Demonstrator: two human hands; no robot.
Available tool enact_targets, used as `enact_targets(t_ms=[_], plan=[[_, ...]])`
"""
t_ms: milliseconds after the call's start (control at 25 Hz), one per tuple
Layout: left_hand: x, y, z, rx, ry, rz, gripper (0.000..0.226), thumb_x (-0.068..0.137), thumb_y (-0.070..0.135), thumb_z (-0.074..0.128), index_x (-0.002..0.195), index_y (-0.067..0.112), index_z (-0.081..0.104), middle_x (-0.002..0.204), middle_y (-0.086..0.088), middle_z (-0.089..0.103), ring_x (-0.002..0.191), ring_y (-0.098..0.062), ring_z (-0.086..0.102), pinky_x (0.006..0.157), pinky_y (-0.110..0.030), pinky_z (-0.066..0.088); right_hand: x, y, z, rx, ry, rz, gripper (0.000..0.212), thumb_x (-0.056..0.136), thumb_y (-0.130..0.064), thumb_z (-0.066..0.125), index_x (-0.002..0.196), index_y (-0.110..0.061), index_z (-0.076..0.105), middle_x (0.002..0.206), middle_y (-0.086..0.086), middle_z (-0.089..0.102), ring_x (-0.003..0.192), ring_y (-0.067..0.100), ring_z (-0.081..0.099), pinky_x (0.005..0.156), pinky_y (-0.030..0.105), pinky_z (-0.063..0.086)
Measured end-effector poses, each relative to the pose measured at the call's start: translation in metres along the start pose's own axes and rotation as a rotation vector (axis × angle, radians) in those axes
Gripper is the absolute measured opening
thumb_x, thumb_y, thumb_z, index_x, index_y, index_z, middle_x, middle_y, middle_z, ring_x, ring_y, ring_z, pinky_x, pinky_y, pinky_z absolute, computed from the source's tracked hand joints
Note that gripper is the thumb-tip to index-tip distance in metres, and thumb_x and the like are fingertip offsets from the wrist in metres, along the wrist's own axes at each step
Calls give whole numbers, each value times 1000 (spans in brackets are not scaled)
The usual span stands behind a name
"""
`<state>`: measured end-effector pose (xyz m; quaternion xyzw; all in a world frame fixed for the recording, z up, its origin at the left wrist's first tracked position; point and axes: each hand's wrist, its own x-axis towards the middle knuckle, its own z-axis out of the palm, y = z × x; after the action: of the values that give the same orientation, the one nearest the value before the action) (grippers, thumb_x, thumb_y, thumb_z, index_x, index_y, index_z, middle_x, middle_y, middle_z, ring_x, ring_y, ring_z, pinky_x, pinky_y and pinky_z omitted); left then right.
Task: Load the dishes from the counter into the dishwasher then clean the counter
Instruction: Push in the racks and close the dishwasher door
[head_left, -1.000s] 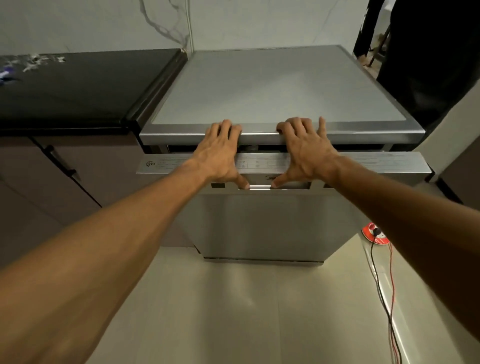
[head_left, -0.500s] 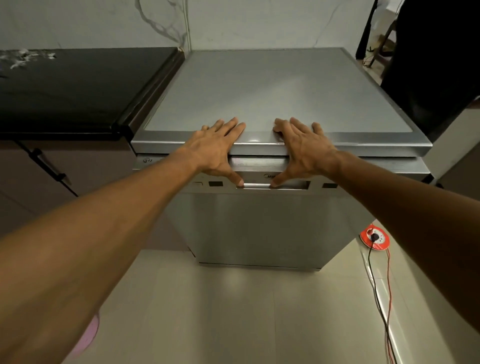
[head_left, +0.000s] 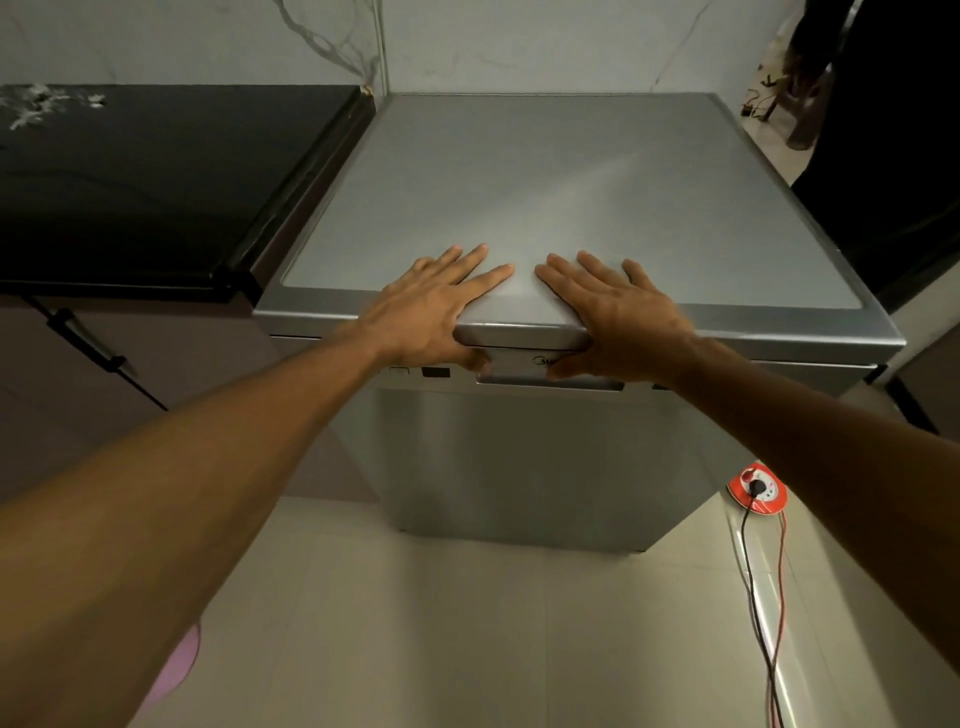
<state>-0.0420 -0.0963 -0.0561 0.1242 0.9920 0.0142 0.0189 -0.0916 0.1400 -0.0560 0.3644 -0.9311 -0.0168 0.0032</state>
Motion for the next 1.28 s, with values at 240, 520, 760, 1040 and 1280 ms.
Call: enact_targets(t_ms=[240,520,760,1040,1280], plan=[[-1,0,0,-61,11,-6,121,66,69,73,154,36,-4,164,3,-8,150,-19,-7,114,-37,-6,2,-1,-1,20,1,31,121,70,-76,64,156,-22,-4,164,-3,-4,151,18,-2,120,50,3],[-2,0,-3,-71,14,-11,121,68,66,72,155,30,-5,164,3,-11,150,-19,-11,120,-37,-5,1,-5,-16,45,-108,62,127,68,-84,55,154,-20,-13,162,-5,-15,149,15,-13,121,48,-2],[0,-4,-44,-293,-249,-11,107,81,59,66,156,25,-1,163,3,-13,150,-18,-14,122,-39,-3,11,-21,-51,160,-330,176,121,73,-83,50,155,-16,-8,163,-3,-10,151,18,-6,121,48,3],[-1,-6,-120,-520,198,-304,71,98,40,51,155,20,14,164,0,6,151,-21,3,118,-33,17,30,-39,-123,396,231,355,76,90,-63,48,148,-17,35,149,5,45,136,23,42,116,44,30],[3,-1,-172,-565,427,-330,72,96,48,51,155,25,15,164,6,6,151,-12,1,117,-33,22,48,-23,-179,480,428,255,75,91,-63,45,149,-18,32,153,4,39,141,20,36,119,44,24]])
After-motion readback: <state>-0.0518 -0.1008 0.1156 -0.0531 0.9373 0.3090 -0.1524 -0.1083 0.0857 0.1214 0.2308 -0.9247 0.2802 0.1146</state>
